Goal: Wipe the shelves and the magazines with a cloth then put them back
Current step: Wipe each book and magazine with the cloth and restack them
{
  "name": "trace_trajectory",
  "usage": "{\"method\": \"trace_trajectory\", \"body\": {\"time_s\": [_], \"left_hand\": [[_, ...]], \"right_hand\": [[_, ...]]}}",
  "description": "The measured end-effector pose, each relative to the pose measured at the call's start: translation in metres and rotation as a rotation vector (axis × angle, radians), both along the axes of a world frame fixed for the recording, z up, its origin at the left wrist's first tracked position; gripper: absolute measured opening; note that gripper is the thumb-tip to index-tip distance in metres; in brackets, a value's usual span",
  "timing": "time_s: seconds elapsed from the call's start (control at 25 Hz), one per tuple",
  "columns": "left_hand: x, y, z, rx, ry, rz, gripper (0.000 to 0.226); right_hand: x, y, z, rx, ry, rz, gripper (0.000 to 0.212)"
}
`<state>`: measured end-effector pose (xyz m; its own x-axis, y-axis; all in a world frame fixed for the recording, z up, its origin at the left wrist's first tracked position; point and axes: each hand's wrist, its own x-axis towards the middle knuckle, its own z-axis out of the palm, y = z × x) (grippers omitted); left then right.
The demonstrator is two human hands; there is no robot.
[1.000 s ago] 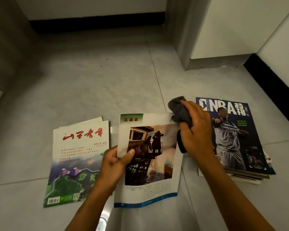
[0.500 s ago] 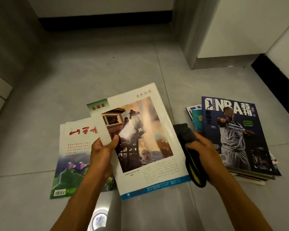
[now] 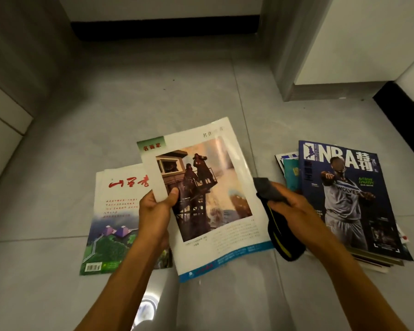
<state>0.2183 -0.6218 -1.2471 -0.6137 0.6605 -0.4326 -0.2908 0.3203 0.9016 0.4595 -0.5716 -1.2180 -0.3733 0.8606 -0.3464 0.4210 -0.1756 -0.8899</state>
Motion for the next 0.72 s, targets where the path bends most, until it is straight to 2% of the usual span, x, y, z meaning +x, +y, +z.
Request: {"method": "trace_trajectory", "body": {"time_s": [0.12, 0.2, 0.28, 0.4, 0.44, 0.52, 0.6, 0.72], "left_hand": [[0.001, -0.003, -0.004, -0.025, 0.011, -0.172, 0.011], [0.011, -0.004, -0.005, -0.015, -0.013, -0.183, 0.012], [0.014, -0.001, -0.008, 0.01, -0.09, -0.052, 0.012], [-0.006, 0.009, -0.019, 0.06, -0.358, 0.241, 0.022], [-0.016, 0.01, -0.022, 0.076, -0.438, 0.317, 0.027], [-0.028, 0.01, -0.029, 0.117, -0.567, 0.403, 0.022], [-0.021, 0.007, -0.032, 0.115, -0.634, 0.421, 0.014], [-0.002, 0.004, -0.04, 0.096, -0.663, 0.416, 0.021]], "right_hand": [[-0.005, 0.012, -0.006, 0.072, 0.03, -0.118, 0.032], [-0.01, 0.03, -0.004, 0.159, 0.04, -0.176, 0.037], [-0.01, 0.036, -0.002, 0.219, 0.039, -0.106, 0.042], [-0.002, 0.013, -0.008, 0.191, 0.043, -0.044, 0.044], [-0.001, 0.001, -0.013, 0.123, 0.116, -0.117, 0.045], [-0.007, -0.019, -0.028, -0.056, 0.301, -0.431, 0.043], [-0.028, -0.027, -0.038, -0.155, 0.364, -0.621, 0.041], [-0.072, -0.046, -0.032, -0.148, 0.437, -0.518, 0.034]]}}
